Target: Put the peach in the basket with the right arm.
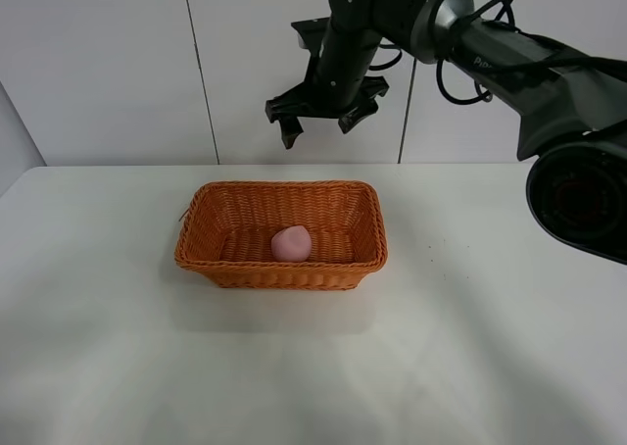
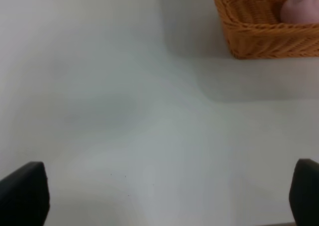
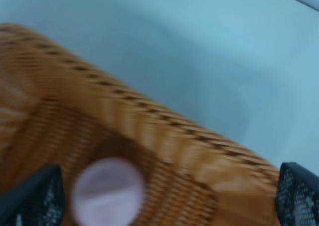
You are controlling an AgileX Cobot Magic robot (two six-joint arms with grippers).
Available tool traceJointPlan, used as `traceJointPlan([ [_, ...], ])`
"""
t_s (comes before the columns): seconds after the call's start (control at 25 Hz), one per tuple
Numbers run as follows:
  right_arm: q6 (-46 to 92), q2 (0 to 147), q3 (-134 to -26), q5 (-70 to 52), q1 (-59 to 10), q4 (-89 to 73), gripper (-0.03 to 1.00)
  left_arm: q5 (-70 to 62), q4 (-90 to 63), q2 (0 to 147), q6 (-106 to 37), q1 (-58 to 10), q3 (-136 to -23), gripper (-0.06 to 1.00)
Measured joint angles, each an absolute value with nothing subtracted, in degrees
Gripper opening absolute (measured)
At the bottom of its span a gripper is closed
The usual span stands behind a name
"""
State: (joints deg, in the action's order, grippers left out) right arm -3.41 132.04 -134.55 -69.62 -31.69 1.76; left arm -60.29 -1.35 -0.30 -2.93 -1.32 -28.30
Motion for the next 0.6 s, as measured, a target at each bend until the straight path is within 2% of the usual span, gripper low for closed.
traceJointPlan([
  [0.6, -3.5, 132.6, -134.6, -69.6, -7.2, 2.0, 0.65, -60.3, -1.4, -0.3, -2.9, -1.3, -28.3, 0.99],
])
